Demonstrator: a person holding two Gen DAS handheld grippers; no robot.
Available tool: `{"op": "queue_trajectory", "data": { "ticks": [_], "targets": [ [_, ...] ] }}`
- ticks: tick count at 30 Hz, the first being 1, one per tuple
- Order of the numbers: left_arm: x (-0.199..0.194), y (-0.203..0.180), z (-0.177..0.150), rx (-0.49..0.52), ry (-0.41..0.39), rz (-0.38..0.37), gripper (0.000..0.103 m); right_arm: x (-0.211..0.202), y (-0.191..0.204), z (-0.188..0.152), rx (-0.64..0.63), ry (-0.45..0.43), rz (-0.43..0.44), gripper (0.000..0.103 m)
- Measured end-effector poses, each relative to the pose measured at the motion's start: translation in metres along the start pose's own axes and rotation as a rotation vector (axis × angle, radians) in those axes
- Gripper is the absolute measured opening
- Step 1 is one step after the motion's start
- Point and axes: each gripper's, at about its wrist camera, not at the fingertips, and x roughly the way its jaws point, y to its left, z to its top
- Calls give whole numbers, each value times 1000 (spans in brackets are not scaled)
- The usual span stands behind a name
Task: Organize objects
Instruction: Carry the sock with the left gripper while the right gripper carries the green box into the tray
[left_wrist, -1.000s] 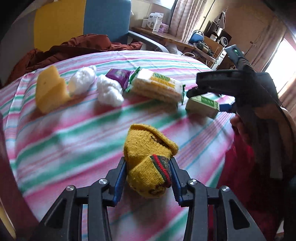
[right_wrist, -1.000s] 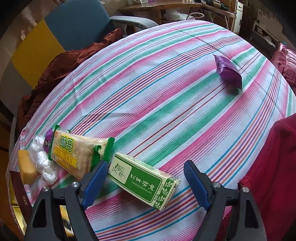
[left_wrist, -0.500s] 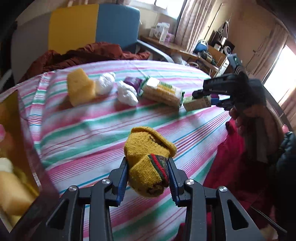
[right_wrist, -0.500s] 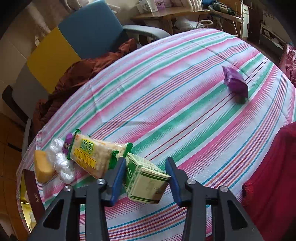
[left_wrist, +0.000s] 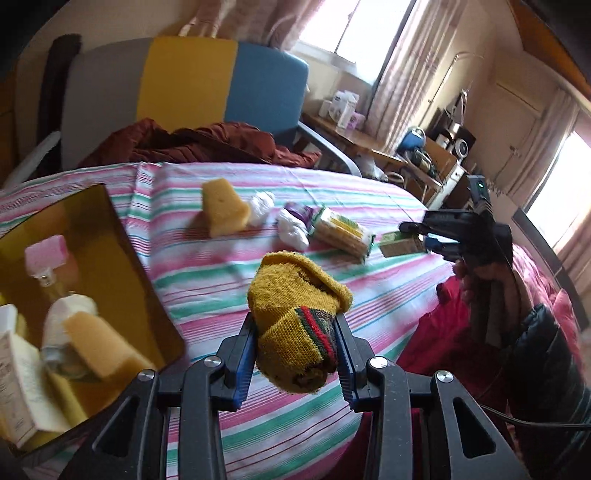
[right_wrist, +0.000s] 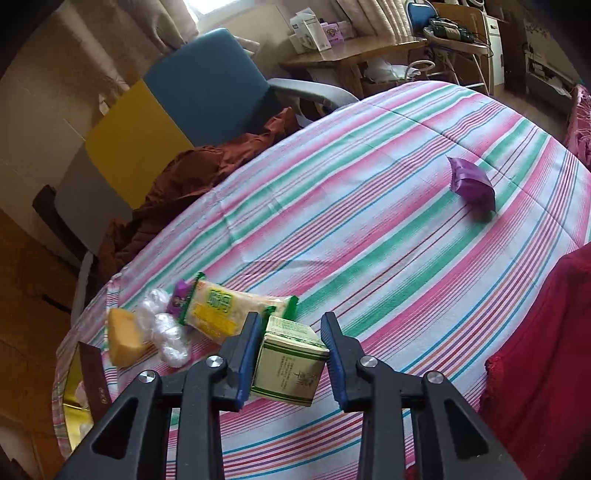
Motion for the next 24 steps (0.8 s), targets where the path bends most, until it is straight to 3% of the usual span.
{"op": "queue_trajectory", "data": {
  "ticks": [5, 13, 24],
  "targets": [
    [-21, 17, -5, -30, -33, 21, 39, -23, 17, -8, -40, -20, 45, 33],
    [-66, 59, -14, -129, -108, 77, 39, -41, 95, -27, -200, -19, 163, 33],
    [-107, 128, -42, -283, -173, 204, 39, -17, 241, -82, -402, 143, 406, 33]
  ]
}}
